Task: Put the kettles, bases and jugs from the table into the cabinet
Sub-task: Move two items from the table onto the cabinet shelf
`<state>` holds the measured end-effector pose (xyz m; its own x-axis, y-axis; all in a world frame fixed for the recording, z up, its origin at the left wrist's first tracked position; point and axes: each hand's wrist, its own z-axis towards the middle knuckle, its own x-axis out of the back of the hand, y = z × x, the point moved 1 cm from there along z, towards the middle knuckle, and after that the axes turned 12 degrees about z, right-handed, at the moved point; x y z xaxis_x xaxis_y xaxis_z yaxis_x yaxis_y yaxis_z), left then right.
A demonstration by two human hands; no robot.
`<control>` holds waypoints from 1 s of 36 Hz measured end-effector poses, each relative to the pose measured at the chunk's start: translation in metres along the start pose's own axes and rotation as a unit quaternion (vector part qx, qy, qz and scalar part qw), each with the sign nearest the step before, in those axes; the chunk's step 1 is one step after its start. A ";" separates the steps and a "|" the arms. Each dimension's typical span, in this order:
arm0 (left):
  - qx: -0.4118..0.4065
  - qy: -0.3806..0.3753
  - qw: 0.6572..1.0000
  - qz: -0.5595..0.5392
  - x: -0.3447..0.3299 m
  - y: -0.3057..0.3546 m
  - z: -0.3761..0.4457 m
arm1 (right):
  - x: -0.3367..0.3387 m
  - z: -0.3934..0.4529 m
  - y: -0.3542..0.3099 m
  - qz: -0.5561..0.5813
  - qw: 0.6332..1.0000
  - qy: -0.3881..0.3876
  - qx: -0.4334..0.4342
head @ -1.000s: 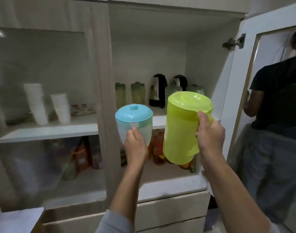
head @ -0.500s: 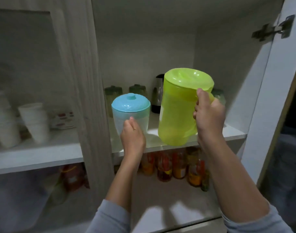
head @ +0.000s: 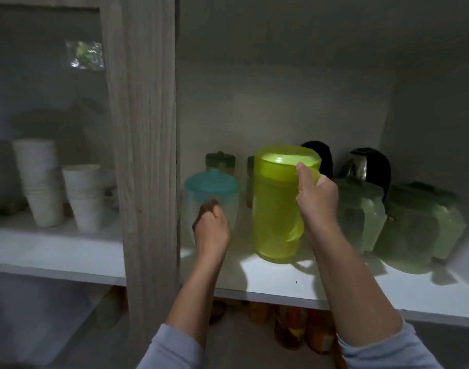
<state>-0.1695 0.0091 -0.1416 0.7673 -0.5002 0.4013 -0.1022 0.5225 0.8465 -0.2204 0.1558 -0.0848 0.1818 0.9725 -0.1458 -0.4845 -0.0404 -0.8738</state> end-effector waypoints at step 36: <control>0.012 0.090 0.996 0.021 -0.017 0.015 -0.012 | 0.022 0.007 0.006 -0.003 0.999 -0.041 -0.021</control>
<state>-0.1764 0.0341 -0.1399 0.8629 -0.3452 0.3691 -0.1505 0.5218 0.8397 -0.2258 0.1782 -0.0901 0.1128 0.9882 -0.1034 -0.4464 -0.0425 -0.8938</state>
